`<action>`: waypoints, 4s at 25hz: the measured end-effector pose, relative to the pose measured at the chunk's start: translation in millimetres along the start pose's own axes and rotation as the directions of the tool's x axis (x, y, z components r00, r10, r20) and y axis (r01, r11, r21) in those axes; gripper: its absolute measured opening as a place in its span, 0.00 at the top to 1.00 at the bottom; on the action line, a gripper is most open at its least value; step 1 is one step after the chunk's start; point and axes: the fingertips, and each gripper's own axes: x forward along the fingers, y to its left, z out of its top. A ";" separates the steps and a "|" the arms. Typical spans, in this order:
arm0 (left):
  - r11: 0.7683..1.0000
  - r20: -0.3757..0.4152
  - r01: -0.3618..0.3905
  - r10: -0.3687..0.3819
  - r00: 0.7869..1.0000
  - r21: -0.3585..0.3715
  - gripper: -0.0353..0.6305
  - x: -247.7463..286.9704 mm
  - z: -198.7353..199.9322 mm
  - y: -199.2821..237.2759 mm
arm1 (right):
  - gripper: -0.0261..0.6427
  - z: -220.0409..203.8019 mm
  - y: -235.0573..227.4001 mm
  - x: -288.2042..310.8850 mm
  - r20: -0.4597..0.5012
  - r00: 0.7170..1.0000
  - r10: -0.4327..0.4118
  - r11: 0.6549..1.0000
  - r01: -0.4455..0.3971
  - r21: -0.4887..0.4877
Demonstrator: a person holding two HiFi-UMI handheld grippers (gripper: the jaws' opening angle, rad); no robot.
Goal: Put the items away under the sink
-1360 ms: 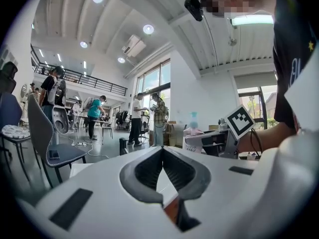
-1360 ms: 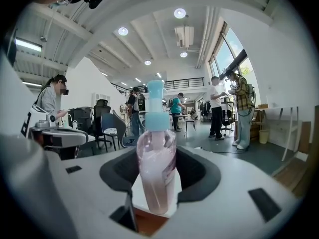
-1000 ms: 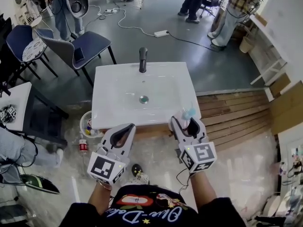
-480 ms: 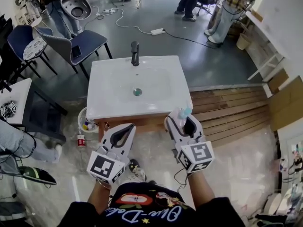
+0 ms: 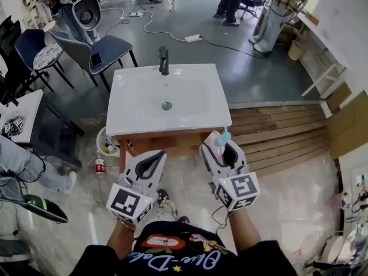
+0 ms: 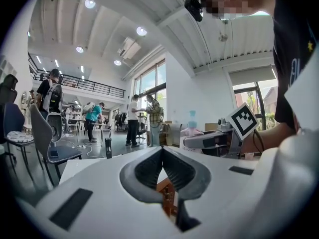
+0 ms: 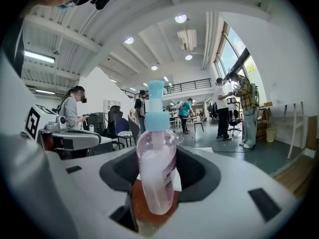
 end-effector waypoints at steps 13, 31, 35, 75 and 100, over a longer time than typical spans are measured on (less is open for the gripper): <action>1.000 0.014 -0.024 0.023 1.000 0.011 0.94 -33.6 3.6 -43.9 | 0.64 0.9 22.0 -49.1 0.022 0.999 0.041 0.999 -0.041 -0.011; 1.000 -0.025 0.019 -0.019 1.000 -0.006 0.94 -64.8 -6.9 -57.7 | 0.64 -11.5 52.4 -78.8 0.018 1.000 0.013 1.000 -0.013 0.012; 0.994 -0.074 0.060 -0.053 0.996 0.095 0.94 -52.9 -12.3 -58.4 | 0.64 -14.1 53.0 -75.1 0.004 1.000 -0.011 1.000 0.011 0.018; 0.973 -0.045 0.218 -0.222 0.974 -0.077 0.94 -52.4 -49.8 44.6 | 0.64 -41.5 100.7 -13.8 -0.098 0.974 -0.203 0.978 0.207 0.023; 0.993 -0.106 0.084 -0.093 0.990 -0.080 0.94 16.4 -57.4 39.5 | 0.64 -63.3 27.0 17.7 -0.133 0.989 -0.064 0.993 0.076 0.085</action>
